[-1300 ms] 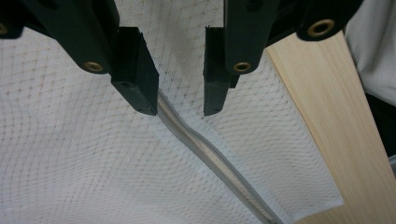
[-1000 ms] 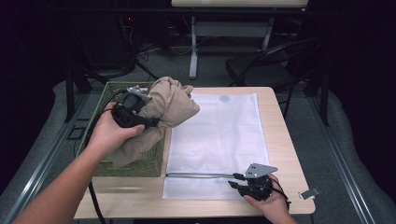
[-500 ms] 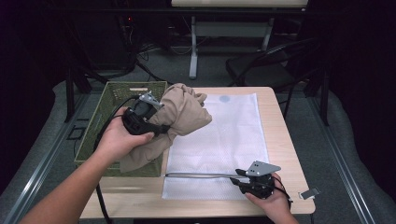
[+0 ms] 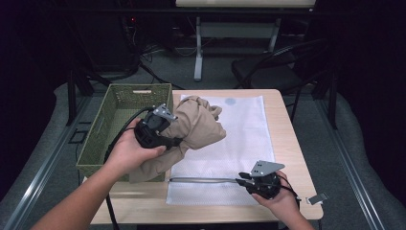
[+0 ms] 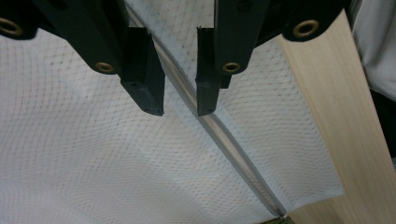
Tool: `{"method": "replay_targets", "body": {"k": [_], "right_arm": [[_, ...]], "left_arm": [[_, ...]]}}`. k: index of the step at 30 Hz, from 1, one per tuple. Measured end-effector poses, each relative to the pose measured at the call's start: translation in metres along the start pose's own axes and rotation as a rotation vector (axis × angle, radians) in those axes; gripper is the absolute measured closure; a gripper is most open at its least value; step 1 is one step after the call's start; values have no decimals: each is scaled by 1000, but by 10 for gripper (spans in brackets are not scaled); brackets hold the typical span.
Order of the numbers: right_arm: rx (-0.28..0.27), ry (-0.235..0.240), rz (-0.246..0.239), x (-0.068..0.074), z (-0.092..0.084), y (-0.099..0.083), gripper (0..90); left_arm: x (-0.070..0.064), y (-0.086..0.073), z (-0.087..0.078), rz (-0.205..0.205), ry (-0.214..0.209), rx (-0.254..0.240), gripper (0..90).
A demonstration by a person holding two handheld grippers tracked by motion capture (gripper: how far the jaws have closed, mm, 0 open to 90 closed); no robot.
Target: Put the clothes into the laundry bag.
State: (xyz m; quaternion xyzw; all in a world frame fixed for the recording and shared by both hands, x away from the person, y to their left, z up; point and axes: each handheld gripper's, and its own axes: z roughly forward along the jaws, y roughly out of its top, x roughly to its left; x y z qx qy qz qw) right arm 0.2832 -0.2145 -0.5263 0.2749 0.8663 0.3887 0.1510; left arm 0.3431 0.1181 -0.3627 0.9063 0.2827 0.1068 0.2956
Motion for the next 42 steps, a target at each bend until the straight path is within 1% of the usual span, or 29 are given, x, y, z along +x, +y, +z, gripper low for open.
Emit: {"method": "replay_targets", "body": {"k": [2,3,4,6,9,15,17,19,20,21,22,24,27,30,34,35,36,40,42], "right_arm": [[9,17,-12,-3,2,5,730],[12,20,-15,-4,3,8,730],[14,29,-19,-6,5,10,729],[19,44,-23,-10,9,15,730],[34,68,-33,-13,17,20,729],[60,103,-52,-13,36,28,709],[81,107,-61,-13,43,28,699],[92,118,-59,-12,50,28,695],[93,119,-54,-12,54,28,692],[100,124,-56,-12,56,28,688],[96,123,-54,-11,60,27,681],[109,119,-49,-12,63,26,662],[115,113,-36,-13,68,23,652],[119,128,-23,-12,72,21,647],[142,118,-41,-10,78,19,643],[146,113,-34,-9,80,18,643],[154,118,-32,-10,82,17,643],[171,110,-34,-10,86,15,651],[161,115,-28,-11,86,14,667]], "left_arm": [[-2,0,1,4,-11,-4,634],[-3,0,2,9,-9,-4,634],[-5,0,3,-1,-15,-13,634],[-6,0,5,12,-20,-7,634],[-9,0,10,14,-29,-3,634],[-11,0,14,17,-36,1,634],[-11,-1,14,13,-34,0,634],[-10,-1,14,11,-40,6,634],[-10,-2,15,7,-27,-6,634],[-9,-2,14,7,-30,1,634],[-9,-2,14,3,-32,0,634],[-9,-3,14,1,-32,-1,634],[-8,-3,15,0,-30,0,634],[-7,-3,15,4,-31,7,634],[-7,-3,16,-2,-26,7,634],[-7,-3,16,-3,-25,7,634],[-7,-3,16,-3,-25,8,634],[-7,-3,16,1,-29,13,634],[-7,-3,16,4,-26,14,634]]}}
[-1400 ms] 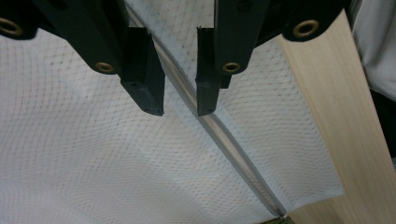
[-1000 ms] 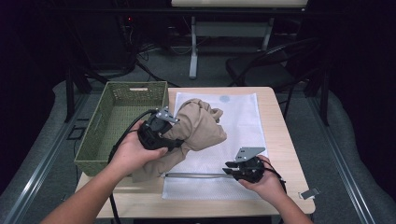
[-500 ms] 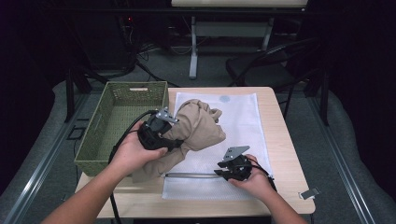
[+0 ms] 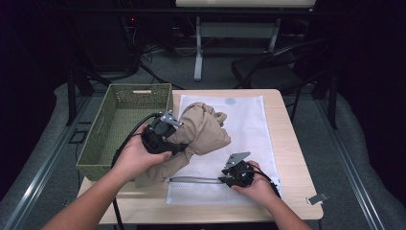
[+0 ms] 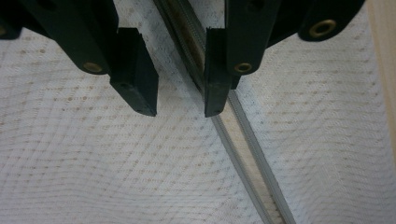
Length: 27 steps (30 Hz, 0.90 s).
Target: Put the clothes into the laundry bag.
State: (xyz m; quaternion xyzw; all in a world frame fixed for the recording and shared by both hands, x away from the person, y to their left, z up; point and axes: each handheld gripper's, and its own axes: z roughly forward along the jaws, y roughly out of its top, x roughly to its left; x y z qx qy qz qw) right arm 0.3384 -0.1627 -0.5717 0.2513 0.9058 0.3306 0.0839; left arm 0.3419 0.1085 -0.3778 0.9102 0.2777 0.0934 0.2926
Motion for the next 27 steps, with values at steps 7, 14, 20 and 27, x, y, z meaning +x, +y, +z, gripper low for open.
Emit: {"method": "replay_targets", "body": {"k": [7,14,20,27], "right_arm": [[-10,7,6,-1,0,-1,767],[-16,24,23,-6,2,0,874],[3,-6,39,-11,-2,3,886],[-44,-35,37,-13,-11,13,888]], "left_arm": [[0,-1,-1,-10,7,-6,634],[3,-3,-3,-17,8,-3,634],[3,-5,-6,-21,18,-10,634],[4,-7,-8,-25,23,-7,634]]}}
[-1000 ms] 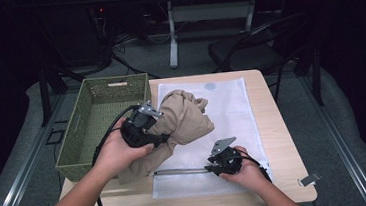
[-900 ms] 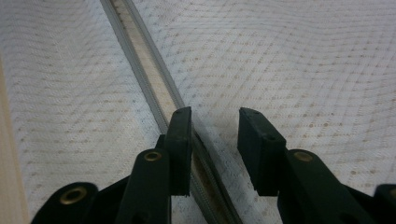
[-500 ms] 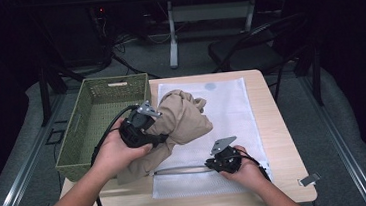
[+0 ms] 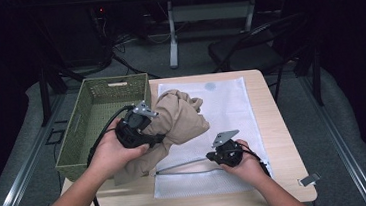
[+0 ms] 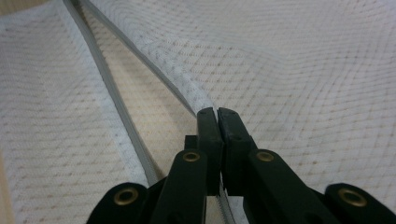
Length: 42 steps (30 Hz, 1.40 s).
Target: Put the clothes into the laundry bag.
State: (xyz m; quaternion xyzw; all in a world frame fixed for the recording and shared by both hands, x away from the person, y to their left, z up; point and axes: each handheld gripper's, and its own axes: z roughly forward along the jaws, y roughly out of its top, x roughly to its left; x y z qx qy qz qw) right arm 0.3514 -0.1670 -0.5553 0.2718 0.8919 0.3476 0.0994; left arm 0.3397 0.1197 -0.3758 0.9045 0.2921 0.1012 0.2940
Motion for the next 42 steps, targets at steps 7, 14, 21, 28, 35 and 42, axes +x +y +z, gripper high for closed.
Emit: {"method": "replay_targets", "body": {"k": [7,14,21,28,35,42], "right_arm": [[-5,-26,-15,-2,-4,8,888],[-21,-39,-15,-8,-7,18,889],[-72,-57,-14,-15,-17,35,889],[-107,-77,-36,-18,-29,52,889],[-109,-76,-30,-31,-35,69,889],[-132,-71,-14,-39,-45,81,889]], "left_arm": [[1,-1,-2,-3,-3,-2,634],[2,-1,-3,-2,1,-3,634],[2,-4,-5,-5,5,-5,635],[4,-7,-7,-13,9,-7,635],[4,-6,-8,-11,12,-9,635],[3,-4,-8,-6,12,-12,635]]}}
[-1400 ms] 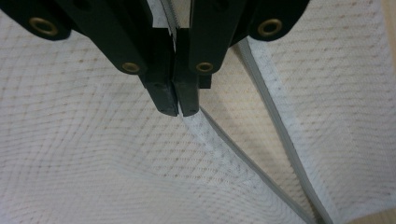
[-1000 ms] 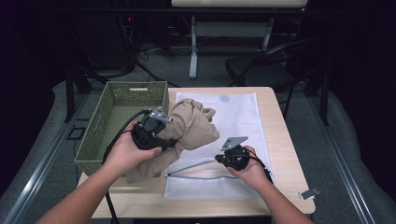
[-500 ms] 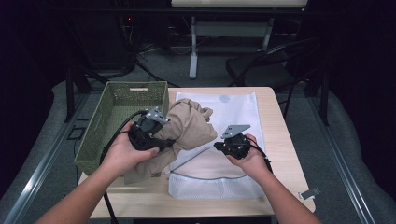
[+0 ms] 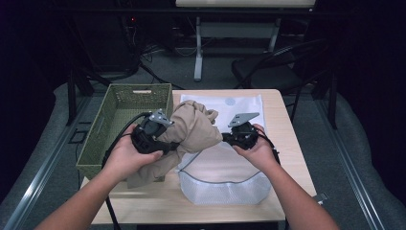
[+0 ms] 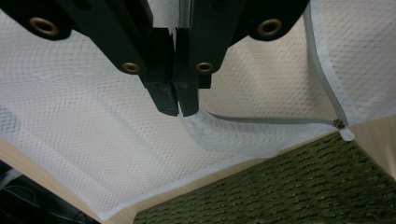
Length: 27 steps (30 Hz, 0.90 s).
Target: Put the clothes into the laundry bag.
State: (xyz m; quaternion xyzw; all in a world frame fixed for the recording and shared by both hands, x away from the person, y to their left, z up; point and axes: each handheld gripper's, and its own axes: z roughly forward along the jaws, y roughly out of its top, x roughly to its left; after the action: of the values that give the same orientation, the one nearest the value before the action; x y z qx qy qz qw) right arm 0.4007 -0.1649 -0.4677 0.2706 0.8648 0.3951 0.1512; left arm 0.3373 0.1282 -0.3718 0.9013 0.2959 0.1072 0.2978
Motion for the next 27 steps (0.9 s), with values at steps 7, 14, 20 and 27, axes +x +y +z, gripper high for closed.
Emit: {"method": "replay_targets", "body": {"k": [7,14,20,27], "right_arm": [[-2,-7,-7,-5,-4,13,890],[10,-9,-16,-9,-1,25,889],[22,-14,-3,-16,4,28,889],[55,-22,18,-26,12,25,890]], "left_arm": [[-3,-3,-1,1,-4,-2,635],[-8,-7,0,9,-17,-8,635],[-8,-10,1,4,-25,-8,635],[-7,-15,5,-1,-31,1,635]]}}
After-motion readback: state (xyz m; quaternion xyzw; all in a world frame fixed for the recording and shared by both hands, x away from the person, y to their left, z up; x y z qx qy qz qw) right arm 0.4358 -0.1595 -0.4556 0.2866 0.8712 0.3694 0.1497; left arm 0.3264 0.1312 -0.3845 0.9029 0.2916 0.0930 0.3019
